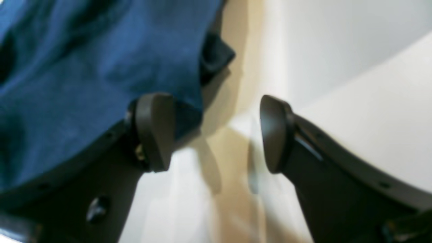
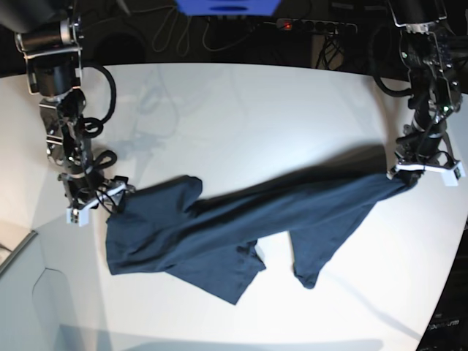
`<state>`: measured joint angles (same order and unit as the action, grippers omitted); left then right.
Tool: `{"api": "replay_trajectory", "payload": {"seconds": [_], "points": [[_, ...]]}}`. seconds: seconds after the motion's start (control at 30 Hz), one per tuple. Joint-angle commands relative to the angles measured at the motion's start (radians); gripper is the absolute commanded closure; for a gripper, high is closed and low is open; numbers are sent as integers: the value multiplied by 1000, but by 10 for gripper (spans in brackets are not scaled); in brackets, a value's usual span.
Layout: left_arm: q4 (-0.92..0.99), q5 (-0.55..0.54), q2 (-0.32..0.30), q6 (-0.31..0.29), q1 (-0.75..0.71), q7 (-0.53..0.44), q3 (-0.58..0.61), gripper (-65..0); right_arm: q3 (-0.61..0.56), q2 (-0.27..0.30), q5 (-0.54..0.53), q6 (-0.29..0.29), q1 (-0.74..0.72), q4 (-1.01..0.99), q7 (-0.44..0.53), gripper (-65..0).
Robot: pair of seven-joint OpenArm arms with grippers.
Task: Layout the t-shirt on the table in an organized manner, then fold the t-shirt properly
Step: 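Pull the grippers apart and lay the stretched shirt on the table, then lift the shirt with both grippers and swing it across the table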
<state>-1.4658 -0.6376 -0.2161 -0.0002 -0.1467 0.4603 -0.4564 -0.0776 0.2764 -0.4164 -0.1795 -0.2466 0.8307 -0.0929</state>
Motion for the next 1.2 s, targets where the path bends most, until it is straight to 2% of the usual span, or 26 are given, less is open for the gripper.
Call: {"api": "replay_trajectory", "payload": {"seconds": [0.0,0.1,0.2,0.33,0.4,0.47,0.6,0.63,0.77,0.9,1.0,1.17], "points": [[-17,-8,-13,-5,9,-22,-5,-1,2,-1,-5,-7,-21,16,22,-399],[-17,-8,-13,-5,9,-22,-5,-1,0,-15,-5,-25,-20,16,22,-400],[-17,-8,-12,-5,9,-22,-5,-1,0,-24,-3,-104,-20,11,22,-400],[-17,-8,-12,-5,9,-22,-5,-1,0,-24,-3,-113,-20,11,22,-373],[-16,-8,-12,-5,9,-22,-5,-1,0,-24,-3,-114,-20,11,22,-314],[-5,-8,-12,-5,9,-22,-5,-1,0,-26,-3,-130,-21,11,22,-218],[4,-8,-12,-5,9,-22,-5,-1,0,-41,-3,-242,-23,12,22,-14],[4,-9,-12,-5,9,-22,-5,-1,0,-41,-3,-245,-20,17,18,0],[3,-9,-12,-5,8,-22,-5,-1,6,-30,-3,-242,19,74,18,0],[-6,-9,-7,-5,-4,-22,-5,-1,20,31,-9,-240,140,286,20,0],[-9,-9,25,-5,-12,-22,-11,-1,115,34,-6,-240,250,462,12,0],[-9,-9,54,-5,-58,-27,-5,-1,282,-4,-5,-240,407,683,12,0]]}}
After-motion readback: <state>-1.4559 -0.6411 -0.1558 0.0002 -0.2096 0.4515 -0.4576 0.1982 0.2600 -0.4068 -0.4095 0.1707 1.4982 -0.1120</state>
